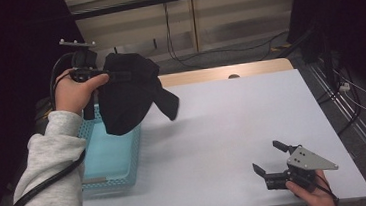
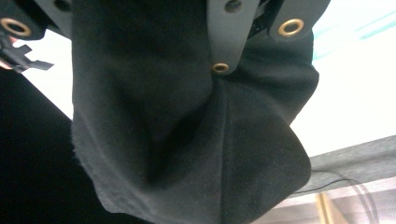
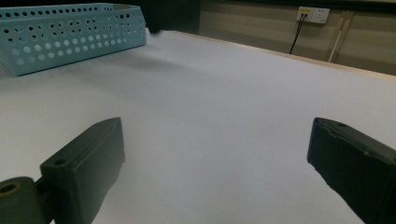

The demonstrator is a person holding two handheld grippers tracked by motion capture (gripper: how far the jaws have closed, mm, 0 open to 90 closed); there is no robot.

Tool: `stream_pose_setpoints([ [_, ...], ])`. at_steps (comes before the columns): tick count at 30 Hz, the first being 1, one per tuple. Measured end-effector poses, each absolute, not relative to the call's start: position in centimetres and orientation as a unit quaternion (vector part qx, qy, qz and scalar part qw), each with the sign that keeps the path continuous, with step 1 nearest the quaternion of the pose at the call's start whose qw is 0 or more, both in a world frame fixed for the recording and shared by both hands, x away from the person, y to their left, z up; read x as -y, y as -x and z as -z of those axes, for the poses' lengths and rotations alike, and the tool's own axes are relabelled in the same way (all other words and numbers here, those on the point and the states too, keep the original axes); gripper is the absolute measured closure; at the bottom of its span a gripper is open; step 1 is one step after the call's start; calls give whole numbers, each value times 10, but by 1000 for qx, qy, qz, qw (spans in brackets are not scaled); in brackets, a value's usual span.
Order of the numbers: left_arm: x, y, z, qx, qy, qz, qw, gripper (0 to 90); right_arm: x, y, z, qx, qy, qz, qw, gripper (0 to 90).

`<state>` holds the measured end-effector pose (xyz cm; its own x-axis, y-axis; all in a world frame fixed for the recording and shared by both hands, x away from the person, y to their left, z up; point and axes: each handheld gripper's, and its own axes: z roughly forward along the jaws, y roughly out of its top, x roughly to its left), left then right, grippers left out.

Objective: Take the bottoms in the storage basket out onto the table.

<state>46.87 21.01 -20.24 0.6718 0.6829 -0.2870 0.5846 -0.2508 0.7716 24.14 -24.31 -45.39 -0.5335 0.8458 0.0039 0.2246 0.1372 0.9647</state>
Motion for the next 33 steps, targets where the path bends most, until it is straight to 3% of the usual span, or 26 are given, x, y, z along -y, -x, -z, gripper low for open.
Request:
stream_pose_setpoints([
  [33,-118,-442,328,-342,-817,5,464,761,243,-241,454,-699,-381,-529,294,29],
])
